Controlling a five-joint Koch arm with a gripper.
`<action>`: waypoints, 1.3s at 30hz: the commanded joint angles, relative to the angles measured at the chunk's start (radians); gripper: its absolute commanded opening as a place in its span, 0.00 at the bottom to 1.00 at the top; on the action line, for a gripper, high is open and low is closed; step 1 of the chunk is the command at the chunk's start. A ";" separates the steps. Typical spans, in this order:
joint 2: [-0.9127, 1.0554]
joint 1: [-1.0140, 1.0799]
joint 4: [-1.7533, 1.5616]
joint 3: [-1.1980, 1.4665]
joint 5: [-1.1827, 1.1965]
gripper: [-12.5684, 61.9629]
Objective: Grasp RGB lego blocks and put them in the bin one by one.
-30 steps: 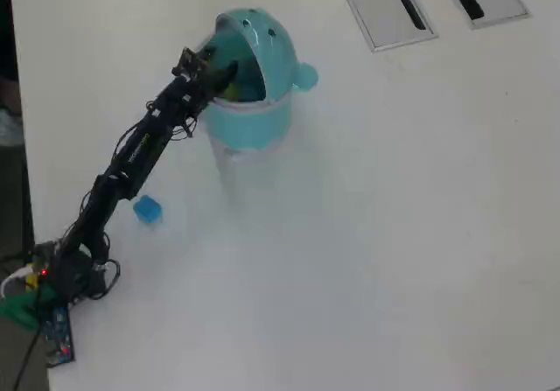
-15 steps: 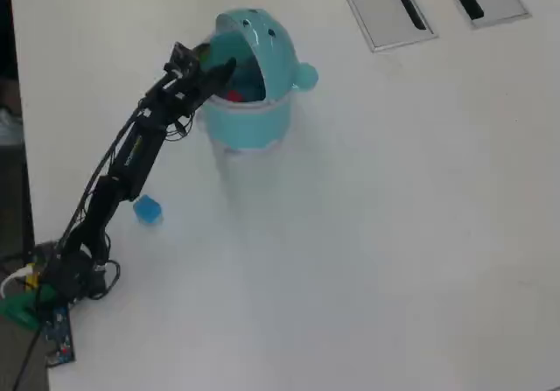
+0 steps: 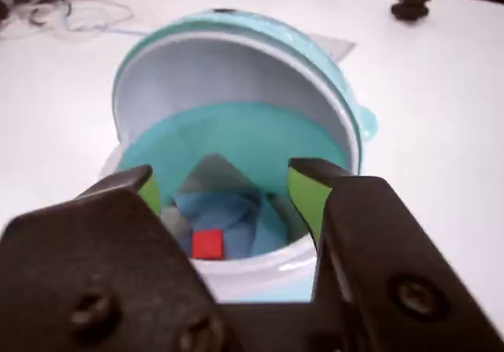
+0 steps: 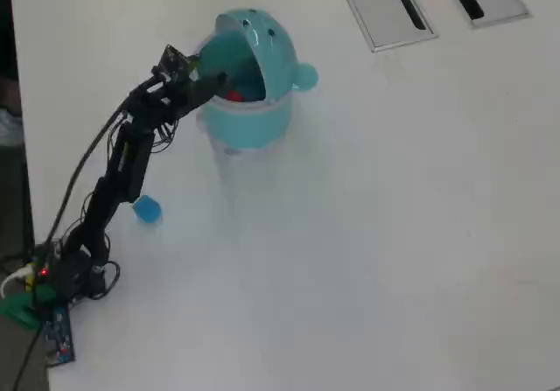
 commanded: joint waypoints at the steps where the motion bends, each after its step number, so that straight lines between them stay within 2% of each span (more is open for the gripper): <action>1: 0.078 -0.003 0.000 -0.052 -0.002 0.57; 14: 0.193 -0.080 0.167 -0.051 0.000 0.58; 25: 0.327 -0.055 0.250 -0.006 0.000 0.58; 32: 0.620 0.002 0.161 0.474 -0.031 0.58; 39: 0.816 -0.002 0.146 0.787 -0.031 0.58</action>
